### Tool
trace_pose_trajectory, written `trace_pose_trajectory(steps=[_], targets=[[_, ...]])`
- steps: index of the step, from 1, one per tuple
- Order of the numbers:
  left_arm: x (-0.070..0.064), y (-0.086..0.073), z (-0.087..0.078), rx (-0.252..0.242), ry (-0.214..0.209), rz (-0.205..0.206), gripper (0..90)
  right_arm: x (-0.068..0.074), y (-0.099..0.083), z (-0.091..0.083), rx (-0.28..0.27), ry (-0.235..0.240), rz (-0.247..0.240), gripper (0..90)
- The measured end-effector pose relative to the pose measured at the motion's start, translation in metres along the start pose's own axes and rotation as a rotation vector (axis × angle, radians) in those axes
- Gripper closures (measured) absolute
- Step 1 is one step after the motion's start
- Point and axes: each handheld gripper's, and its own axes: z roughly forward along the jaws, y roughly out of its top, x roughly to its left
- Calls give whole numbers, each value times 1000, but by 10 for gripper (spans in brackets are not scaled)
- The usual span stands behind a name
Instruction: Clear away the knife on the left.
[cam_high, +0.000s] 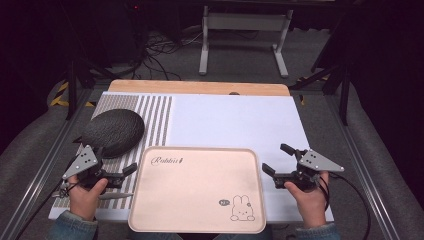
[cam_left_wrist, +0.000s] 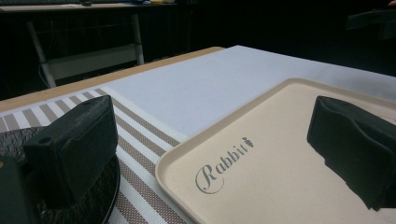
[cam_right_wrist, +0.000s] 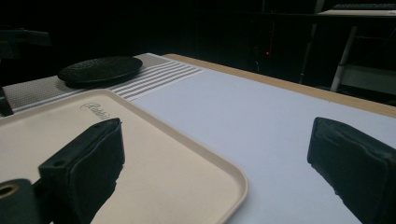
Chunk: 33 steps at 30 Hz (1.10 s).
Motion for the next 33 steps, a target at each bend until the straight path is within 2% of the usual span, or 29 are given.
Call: trace_pose_trajectory(steps=[7, 11, 16, 22, 23, 25, 27, 31, 33], targets=[[0, 1, -2, -10, -11, -16, 22, 0, 0, 0, 0, 5, -2, 54], [1, 1, -2, -11, -10, -12, 21, 1, 0, -1, -3, 9, -1, 57], [0, 3, -3, 5, -25, -52, 12, 1, 1, -1, -6, 13, -1, 57], [1, 7, -7, 3, -36, -81, 14, -1, 2, -4, -15, 12, 14, 58], [1, 9, -7, 18, -43, -78, 14, -1, 2, -4, -15, 12, 14, 58], [-1, 15, -6, 86, -30, -29, 18, -1, 2, -2, -12, 17, 11, 59], [-2, 22, -6, 122, -38, -2, 20, -1, 2, -2, -8, 20, 9, 60], [-3, 30, -4, 150, -70, 19, 21, 0, 2, -2, -3, 23, 10, 60], [-6, 33, -2, 193, -73, 69, 23, 0, 2, -2, -4, 23, 15, 60]])
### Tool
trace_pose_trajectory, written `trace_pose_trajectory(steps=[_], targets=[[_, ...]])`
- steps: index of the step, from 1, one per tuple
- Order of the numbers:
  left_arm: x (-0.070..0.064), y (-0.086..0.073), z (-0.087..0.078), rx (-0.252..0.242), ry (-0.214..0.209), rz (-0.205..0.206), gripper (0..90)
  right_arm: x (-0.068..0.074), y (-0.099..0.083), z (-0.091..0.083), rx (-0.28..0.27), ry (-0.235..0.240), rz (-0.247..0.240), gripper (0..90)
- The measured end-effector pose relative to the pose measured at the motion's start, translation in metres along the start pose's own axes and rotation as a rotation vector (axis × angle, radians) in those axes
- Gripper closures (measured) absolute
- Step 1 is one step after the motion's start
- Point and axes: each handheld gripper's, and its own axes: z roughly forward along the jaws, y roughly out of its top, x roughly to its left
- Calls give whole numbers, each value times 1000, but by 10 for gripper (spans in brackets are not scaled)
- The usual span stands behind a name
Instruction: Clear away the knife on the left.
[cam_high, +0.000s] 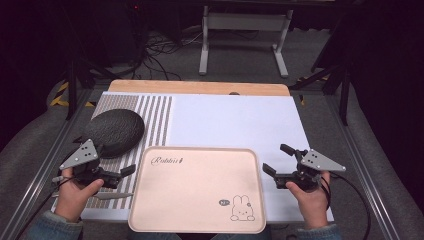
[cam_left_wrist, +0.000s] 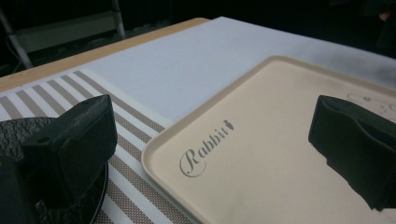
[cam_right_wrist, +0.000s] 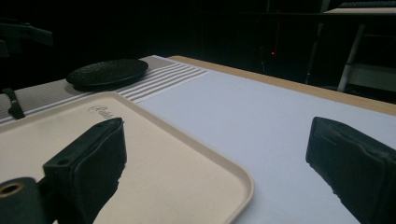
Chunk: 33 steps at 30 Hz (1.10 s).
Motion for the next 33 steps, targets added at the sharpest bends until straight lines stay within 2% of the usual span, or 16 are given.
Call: trace_pose_trajectory(steps=[1, 3, 6, 10, 11, 12, 13, 14, 17, 21, 25, 26, 29, 33], targets=[[-1, 1, 0, 16, 0, 16, 30, 0, 0, 0, -1, 2, -2, 60], [-3, 4, 0, 89, 0, 74, 48, 0, 0, 0, 3, 5, -2, 60], [-3, 7, -1, 141, 2, 106, 50, 0, 0, 0, 10, 8, -2, 61], [-1, 11, -5, 207, -1, 125, 58, 0, -1, 1, 20, 12, 0, 65], [0, 13, -6, 241, -3, 134, 58, 0, -1, 1, 21, 14, 0, 66], [0, 13, -6, 241, -3, 134, 70, 0, -1, 1, 22, 15, -4, 66], [1, 16, -8, 301, 20, 142, 86, 0, -1, 2, 23, 16, -2, 66], [1, 16, -8, 301, 20, 142, 84, 0, -1, 2, 23, 16, -2, 66], [2, 21, -11, 373, 22, 146, 86, 0, -1, 2, 29, 22, -2, 67], [1, 27, -15, 454, 47, 180, 87, 0, -2, 2, 37, 26, 3, 72], [1, 31, -17, 516, 45, 215, 91, 0, -2, 2, 38, 30, 1, 73], [0, 31, -17, 560, 43, 234, 94, 0, -2, 2, 38, 31, 0, 73], [0, 31, -16, 630, 43, 269, 93, 0, -2, 2, 41, 34, 0, 73], [1, 32, -18, 667, 40, 281, 92, 0, -3, 2, 49, 34, 1, 74]])
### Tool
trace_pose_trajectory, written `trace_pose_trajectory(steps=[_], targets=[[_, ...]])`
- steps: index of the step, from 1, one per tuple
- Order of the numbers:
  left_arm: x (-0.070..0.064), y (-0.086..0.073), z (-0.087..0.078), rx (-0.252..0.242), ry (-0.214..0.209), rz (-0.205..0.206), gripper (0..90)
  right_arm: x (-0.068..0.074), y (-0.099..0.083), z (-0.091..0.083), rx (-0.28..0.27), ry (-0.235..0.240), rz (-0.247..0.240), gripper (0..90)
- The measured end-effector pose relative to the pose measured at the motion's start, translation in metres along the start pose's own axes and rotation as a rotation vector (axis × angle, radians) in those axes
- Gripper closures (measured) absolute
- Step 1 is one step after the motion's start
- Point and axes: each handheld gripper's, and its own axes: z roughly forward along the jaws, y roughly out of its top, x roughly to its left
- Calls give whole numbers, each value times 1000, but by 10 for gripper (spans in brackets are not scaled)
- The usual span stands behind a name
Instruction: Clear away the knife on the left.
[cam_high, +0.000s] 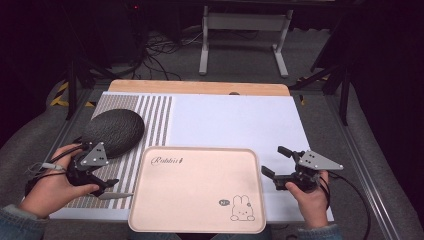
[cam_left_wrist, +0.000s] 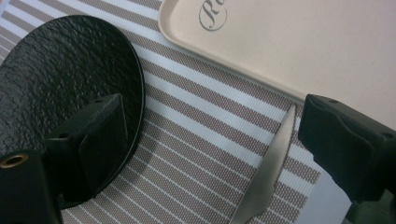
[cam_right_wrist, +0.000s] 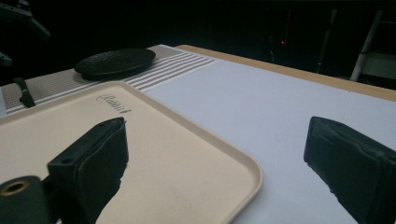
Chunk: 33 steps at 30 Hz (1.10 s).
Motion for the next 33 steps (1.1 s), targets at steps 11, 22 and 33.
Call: trace_pose_trajectory(steps=[11, 22, 33], targets=[[5, -3, 2, 113, -39, 53, 126, 0, 0, 1, -6, 16, 2, 66], [9, -6, 1, 212, -80, 108, 117, 1, 0, 2, -6, 21, -1, 61], [13, -14, 7, 242, -105, 113, 122, 1, 0, 1, -5, 20, 2, 53]])
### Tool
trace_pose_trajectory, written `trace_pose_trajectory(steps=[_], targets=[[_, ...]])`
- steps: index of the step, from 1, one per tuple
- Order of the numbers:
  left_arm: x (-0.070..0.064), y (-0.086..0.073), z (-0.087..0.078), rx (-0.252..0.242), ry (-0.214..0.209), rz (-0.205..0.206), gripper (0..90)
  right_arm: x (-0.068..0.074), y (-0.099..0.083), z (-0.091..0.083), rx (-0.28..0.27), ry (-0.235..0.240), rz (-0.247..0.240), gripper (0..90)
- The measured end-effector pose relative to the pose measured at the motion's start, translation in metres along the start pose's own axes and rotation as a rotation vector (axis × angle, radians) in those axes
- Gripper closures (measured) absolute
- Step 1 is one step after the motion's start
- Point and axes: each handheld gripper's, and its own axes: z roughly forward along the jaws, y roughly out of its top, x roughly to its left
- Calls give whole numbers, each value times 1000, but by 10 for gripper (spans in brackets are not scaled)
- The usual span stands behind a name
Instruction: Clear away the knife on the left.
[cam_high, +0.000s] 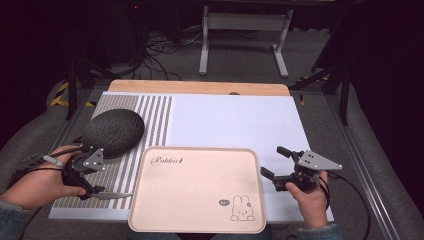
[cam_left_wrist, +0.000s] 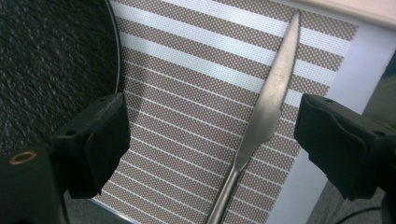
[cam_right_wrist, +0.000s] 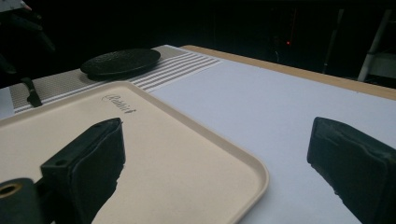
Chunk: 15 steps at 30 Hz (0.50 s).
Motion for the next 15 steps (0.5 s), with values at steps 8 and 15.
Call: trace_pose_trajectory(steps=[8, 15], targets=[[0, -8, 7, 117, -26, 41, 187, 0, 0, 0, -3, -3, -4, 47], [4, -18, 14, 181, -64, 95, 197, 0, 0, -1, -21, -16, -10, 45]])
